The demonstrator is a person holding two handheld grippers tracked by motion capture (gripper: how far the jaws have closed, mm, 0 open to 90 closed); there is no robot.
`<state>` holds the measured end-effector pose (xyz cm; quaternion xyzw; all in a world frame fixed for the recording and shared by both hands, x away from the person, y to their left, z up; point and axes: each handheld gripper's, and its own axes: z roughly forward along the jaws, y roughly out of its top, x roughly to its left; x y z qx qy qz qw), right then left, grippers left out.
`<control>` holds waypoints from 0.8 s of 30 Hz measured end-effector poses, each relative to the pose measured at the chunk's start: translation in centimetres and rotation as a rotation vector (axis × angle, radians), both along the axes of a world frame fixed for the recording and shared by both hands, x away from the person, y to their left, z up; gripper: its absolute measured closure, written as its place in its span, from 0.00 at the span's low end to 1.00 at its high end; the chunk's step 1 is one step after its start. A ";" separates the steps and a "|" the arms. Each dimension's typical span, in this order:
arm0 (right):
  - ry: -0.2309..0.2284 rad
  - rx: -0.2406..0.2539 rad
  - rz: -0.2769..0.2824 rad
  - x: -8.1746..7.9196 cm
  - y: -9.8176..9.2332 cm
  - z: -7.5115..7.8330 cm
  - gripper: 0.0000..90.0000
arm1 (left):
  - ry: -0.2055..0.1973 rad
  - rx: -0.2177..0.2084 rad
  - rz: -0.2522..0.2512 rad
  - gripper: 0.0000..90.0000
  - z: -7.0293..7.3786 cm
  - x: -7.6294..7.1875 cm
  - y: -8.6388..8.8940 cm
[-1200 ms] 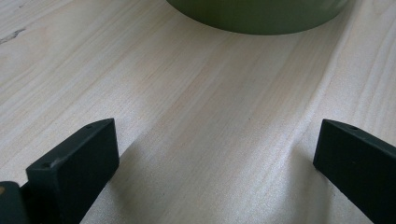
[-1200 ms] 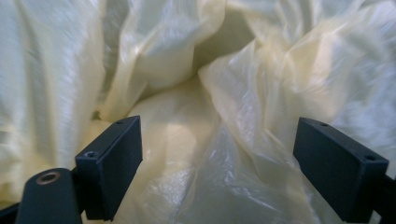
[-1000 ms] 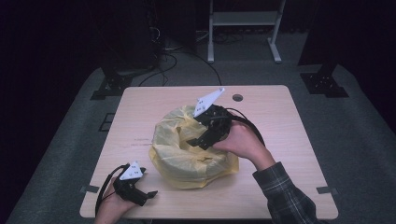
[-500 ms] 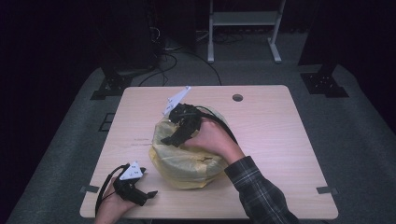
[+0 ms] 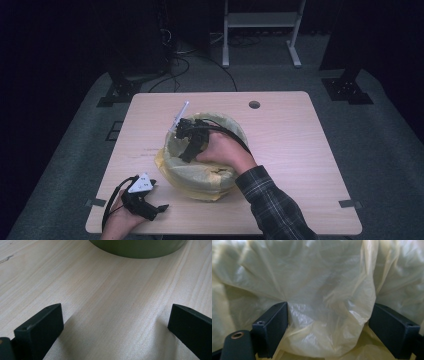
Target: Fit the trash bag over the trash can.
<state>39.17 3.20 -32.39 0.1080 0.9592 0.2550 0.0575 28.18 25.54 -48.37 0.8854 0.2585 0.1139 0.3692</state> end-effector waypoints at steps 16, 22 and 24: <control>-0.090 0.230 0.015 -1.8 -4.6 4.4 0.16 | 0.000 0.000 0.000 0.00 0.0 0.0 0.0; -0.121 0.298 -0.001 -2.6 -7.8 5.5 0.16 | 0.000 -0.001 -0.002 0.00 0.0 0.0 0.0; -0.136 0.322 -0.012 -2.9 -9.2 5.8 0.16 | 0.000 -0.001 -0.002 0.00 0.0 0.0 0.0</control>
